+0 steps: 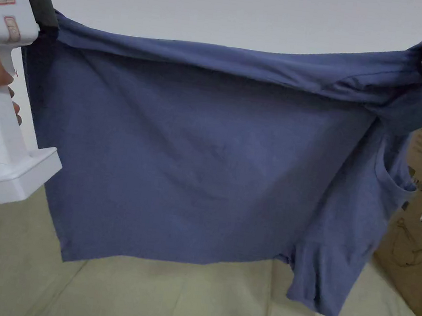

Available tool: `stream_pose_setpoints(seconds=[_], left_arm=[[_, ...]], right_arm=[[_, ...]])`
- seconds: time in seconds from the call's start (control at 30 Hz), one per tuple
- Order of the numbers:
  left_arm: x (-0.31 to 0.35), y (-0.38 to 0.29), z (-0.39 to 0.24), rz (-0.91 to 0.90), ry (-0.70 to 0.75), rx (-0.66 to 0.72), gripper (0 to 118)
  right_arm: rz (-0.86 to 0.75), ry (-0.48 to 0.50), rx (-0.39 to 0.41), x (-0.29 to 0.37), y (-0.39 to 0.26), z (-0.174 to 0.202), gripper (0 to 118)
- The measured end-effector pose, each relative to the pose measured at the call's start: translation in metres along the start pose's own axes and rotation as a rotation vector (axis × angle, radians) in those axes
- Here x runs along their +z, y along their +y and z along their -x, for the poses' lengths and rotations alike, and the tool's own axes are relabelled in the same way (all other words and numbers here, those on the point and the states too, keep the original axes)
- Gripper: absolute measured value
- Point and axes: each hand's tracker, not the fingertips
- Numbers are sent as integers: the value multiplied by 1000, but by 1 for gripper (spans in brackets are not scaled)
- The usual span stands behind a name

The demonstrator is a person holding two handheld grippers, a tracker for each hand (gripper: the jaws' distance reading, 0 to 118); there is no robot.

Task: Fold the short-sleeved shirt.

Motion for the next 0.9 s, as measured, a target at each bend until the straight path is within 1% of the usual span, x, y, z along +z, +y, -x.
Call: stream_pose_setpoints(seconds=[0.07,0.13,0.27,0.33,0.4,0.43,0.53,0.6,0.67,0.77,0.8,0.87,0.9], left_arm=[[1,-20,5,28,-7,11,4],[10,-42,8,61,1,15,4],[48,-89,15,134,15,-5,4],[72,-114,17,196,44,-37,4],[96,-141,21,270,55,-62,4],[114,-153,20,309,65,-73,4],[154,-200,29,431,91,-79,4],[181,-228,37,516,94,-59,4],[208,-254,45,617,117,-78,4],[254,-288,62,719,142,-123,4],[269,-299,68,751,151,-121,4],[294,-319,86,851,162,-40,4],[304,-329,94,884,161,-14,4]], right_arm=[[41,-2,-7,2,-19,-3,10],[106,4,5,10,-42,-5,10],[223,-10,29,42,-94,-8,10],[299,-10,50,62,-121,-10,10],[374,-9,34,87,-148,-13,10],[413,8,11,100,-161,-15,10],[539,2,-26,136,-205,-20,10],[622,-4,-33,160,-232,-21,10],[706,7,-19,185,-258,-24,10],[790,11,-21,222,-283,-28,10],[834,15,-22,231,-291,-31,10],[958,37,-47,247,-306,-37,10],[980,35,-68,257,-311,-38,10]])
